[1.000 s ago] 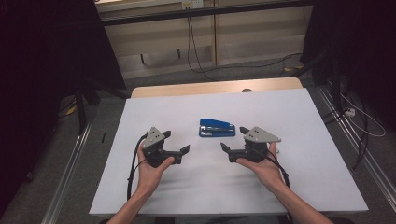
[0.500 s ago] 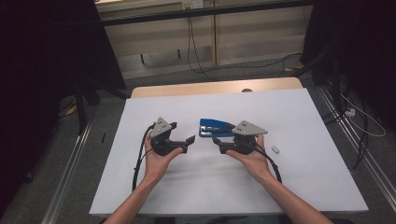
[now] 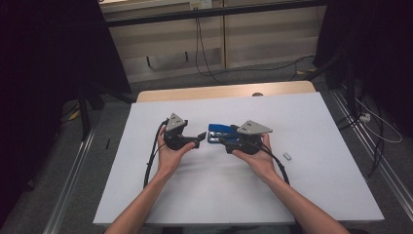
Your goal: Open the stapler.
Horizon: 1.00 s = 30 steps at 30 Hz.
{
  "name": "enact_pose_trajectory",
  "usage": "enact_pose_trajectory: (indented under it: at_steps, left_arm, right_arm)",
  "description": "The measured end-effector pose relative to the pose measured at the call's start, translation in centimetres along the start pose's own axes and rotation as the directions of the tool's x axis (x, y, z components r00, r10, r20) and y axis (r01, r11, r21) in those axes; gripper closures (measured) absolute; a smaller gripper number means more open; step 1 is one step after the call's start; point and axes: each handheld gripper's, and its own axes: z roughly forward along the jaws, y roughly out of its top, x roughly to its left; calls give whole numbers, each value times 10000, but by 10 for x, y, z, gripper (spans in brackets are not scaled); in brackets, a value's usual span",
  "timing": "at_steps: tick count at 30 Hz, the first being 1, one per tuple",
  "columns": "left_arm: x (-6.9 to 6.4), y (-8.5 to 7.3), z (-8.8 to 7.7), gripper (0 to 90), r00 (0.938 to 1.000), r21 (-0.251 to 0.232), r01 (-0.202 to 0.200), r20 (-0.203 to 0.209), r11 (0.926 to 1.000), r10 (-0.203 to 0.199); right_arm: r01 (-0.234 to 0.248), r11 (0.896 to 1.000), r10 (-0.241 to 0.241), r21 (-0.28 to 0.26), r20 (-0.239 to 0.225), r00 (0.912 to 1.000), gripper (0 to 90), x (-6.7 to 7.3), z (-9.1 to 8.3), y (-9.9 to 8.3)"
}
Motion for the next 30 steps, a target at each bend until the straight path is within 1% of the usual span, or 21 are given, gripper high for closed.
enact_pose_trajectory:
  at_steps: [1,2,3,5,6,7,9,10,12,14,15,17,18,20,21,22,23,25,26,28,30]
  left_arm:
    - [3,-2,1,68,9999,69,103,-83,9999,-103]
    - [3,-2,1,67,9999,69,103,-83,9999,-103]
    - [5,-1,0,69,9998,-4,64,-196,10000,-64]
    - [6,-1,-1,74,9997,-63,105,-204,9999,-107]
    - [6,-1,-1,74,9997,-63,105,-204,9999,-107]
    - [7,-2,-1,74,9997,53,-74,-247,10000,75]
    - [7,-3,0,74,9996,126,-38,-291,9999,42]
    - [8,-4,0,73,9997,154,26,-235,9999,-23]
    - [8,-4,-1,72,9998,171,69,-197,9998,-66]
    - [9,-5,0,71,9996,230,5,-273,9997,1]
    - [10,-6,1,71,9995,205,60,-304,9998,-54]
    - [10,-7,1,66,9996,262,23,-299,9997,-15]
    - [10,-7,2,70,9995,306,22,-302,9995,-12]
    - [8,-8,4,100,9994,424,-207,-275,9989,219]
    - [7,-8,5,109,9993,472,-207,-295,9987,221]
    - [6,-8,7,119,9994,473,-111,-315,9988,126]
    - [6,-8,7,133,9994,473,-111,-315,9988,126]
    - [1,-8,13,176,9991,450,-173,-381,9988,190]
    - [1,-8,13,212,9991,450,-173,-381,9988,190]
    - [-1,-10,17,285,9995,633,-186,-225,9978,201]
    - [-1,-9,17,371,9998,664,-149,-131,9977,158]
  right_arm:
    - [-110,9999,109,-113,-96,9999,437,-2,2,-1]
    - [-110,9999,109,-113,-96,9999,437,-2,2,-1]
    - [-222,9997,221,-143,-32,9997,482,-3,4,-2]
    - [-28,9999,32,-164,242,9997,550,-4,5,-3]
    - [-160,9997,165,-178,270,9995,571,-5,6,-3]
    - [-299,9994,301,-191,125,9995,615,-5,6,-4]
    - [-429,9989,428,-164,-36,9991,667,-6,8,-6]
    - [-463,9989,461,-118,-154,9988,681,-6,9,-7]
    - [-211,9998,214,66,-360,9991,720,-3,12,-9]
    - [11,9999,-5,158,-366,9993,772,0,13,-9]
    - [-55,9998,61,176,-384,9992,812,0,14,-9]
    - [-56,9997,64,244,-342,9994,880,0,16,-9]
    - [-101,9996,110,275,-326,9994,900,0,17,-9]
    - [-133,9991,149,408,-386,9991,900,-1,20,-9]
    - [-177,9987,198,486,-441,9988,900,-2,21,-8]
    - [-283,9977,309,619,-423,9986,900,-1,22,-7]
    - [-289,9971,319,700,-426,9986,900,-1,24,-7]
    - [-160,9962,198,860,-436,9989,900,-1,26,-6]
    - [-124,9954,166,950,-440,9989,900,-2,28,-6]
    - [-89,9946,136,1031,-455,9989,900,-2,30,-6]
    - [-111,9943,161,1058,-474,9987,900,-2,32,-5]
